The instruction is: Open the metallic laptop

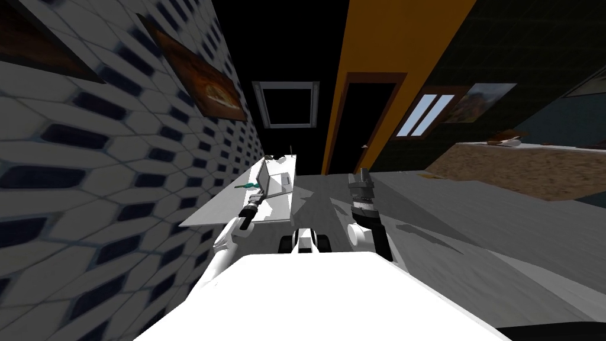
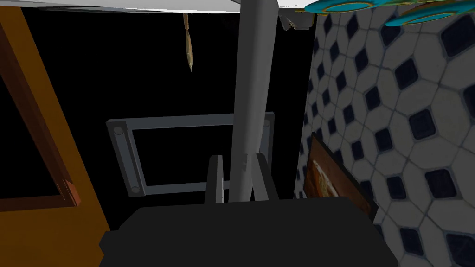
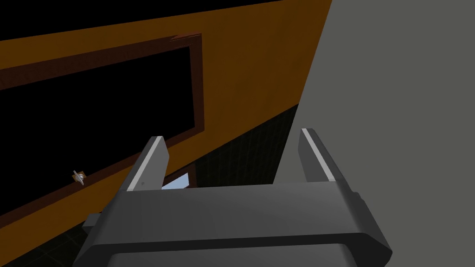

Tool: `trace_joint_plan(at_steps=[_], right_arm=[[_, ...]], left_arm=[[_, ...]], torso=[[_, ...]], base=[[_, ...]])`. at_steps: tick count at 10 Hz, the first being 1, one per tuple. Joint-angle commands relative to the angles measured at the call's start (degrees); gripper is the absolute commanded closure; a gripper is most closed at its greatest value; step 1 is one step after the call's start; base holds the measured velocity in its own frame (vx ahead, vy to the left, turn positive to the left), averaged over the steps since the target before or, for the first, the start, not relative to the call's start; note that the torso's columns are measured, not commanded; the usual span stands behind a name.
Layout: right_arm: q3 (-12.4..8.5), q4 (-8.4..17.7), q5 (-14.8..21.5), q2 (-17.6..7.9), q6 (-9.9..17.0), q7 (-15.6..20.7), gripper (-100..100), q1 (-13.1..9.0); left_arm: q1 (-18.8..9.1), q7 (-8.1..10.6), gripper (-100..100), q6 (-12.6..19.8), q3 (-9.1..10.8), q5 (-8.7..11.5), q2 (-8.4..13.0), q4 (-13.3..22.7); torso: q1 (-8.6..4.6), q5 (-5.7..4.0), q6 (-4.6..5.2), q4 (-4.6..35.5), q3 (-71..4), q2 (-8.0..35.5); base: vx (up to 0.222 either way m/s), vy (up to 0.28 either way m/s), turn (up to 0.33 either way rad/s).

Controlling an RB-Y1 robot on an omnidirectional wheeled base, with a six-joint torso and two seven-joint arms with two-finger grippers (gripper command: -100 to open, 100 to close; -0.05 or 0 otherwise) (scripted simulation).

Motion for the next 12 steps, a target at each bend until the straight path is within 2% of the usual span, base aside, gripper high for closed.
trace_joint_plan(at_steps=[1, 2, 3, 4, 6, 7, 8, 9, 10, 11, 12], right_arm=[[0.0, 0.0, 0.0, 0.0, 0.0, 0.0, 0, 0.0], [0.0, 0.0, 0.0, 0.0, 0.0, 0.0, 0, 0.0], [0.0, 0.0, 0.0, 0.0, 0.0, 0.0, 0, 0.0], [0.0, 0.0, 0.0, 0.0, 0.0, 0.0, 0, 0.0], [0.0, 0.0, 0.0, 0.0, 0.0, 0.0, 0, 0.0], [0.0, 0.0, 0.0, 0.0, 0.0, 0.0, 0, 0.0], [0.0, 0.0, 0.0, 0.0, 0.0, 0.0, 0, 0.0], [0.0, 0.0, 0.0, 0.0, 0.0, 0.0, 0, 0.0], [0.0, 0.0, 0.0, 0.0, 0.0, 0.0, 0, 0.0], [0.0, 0.0, 0.0, 0.0, 0.0, 0.0, 0, 0.0], [0.0, 0.0, 0.0, 0.0, 0.0, 0.0, 0, 0.0]], left_arm=[[0.8, -4.26, 100, -2.5, 0.88, -3.3, -3.9, 0.3], [0.8, -5.45, 100, -2.5, 0.88, -3.3, -3.9, 0.3], [1.2, -7.23, 100, -3.8, 1.31, -5.0, -5.9, 0.5], [1.2, -8.18, 100, -3.8, 1.31, -5.0, -5.9, 0.5], [2.1, -12.26, 100, -6.3, 2.19, -8.3, -9.8, 0.8], [2.1, -13.63, 100, -6.3, 2.19, -8.3, -9.8, 0.8], [2.5, -15.67, 100, -7.6, 2.63, -10.0, -11.8, 0.9], [2.5, -16.36, 100, -7.6, 2.63, -10.0, -11.8, 0.9], [2.9, -18.45, 100, -8.9, 3.06, -11.7, -13.7, 1.1], [2.9, -19.09, 100, -8.9, 3.06, -11.7, -13.7, 1.1], [3.3, -21.12, 100, -10.2, 3.50, -13.3, -15.7, 1.2]], torso=[[0.18, 0.09, -0.07, -0.1, -0.1, -0.1], [0.24, 0.11, -0.16, -0.2, -0.1, -0.2], [0.18, 0.07, -0.04, -0.1, -0.1, -0.3], [0.12, 0.12, 0.01, -0.2, -0.2, -0.3], [0.04, 0.19, 0.09, -0.4, -0.2, -0.4], [0.06, 0.22, 0.07, -0.4, -0.3, -0.5], [0.07, 0.23, 0.08, -0.5, -0.3, -0.5], [0.05, 0.24, 0.11, -0.5, -0.3, -0.5], [0.08, 0.23, 0.07, -0.5, -0.3, -0.5], [0.11, 0.21, -0.02, -0.5, -0.2, -0.4], [0.22, 0.23, -0.04, -0.5, -0.2, -0.5]], base=[[0.058, 0.018, 0.129], [0.045, 0.005, 0.066], [0.052, 0.014, 0.081], [0.034, 0.014, 0.047], [0.040, 0.016, 0.097], [0.046, 0.005, 0.044], [0.046, 0.010, 0.079], [0.033, 0.000, 0.032], [0.036, 0.000, 0.073], [0.029, -0.002, 0.035], [0.039, 0.006, 0.077]])
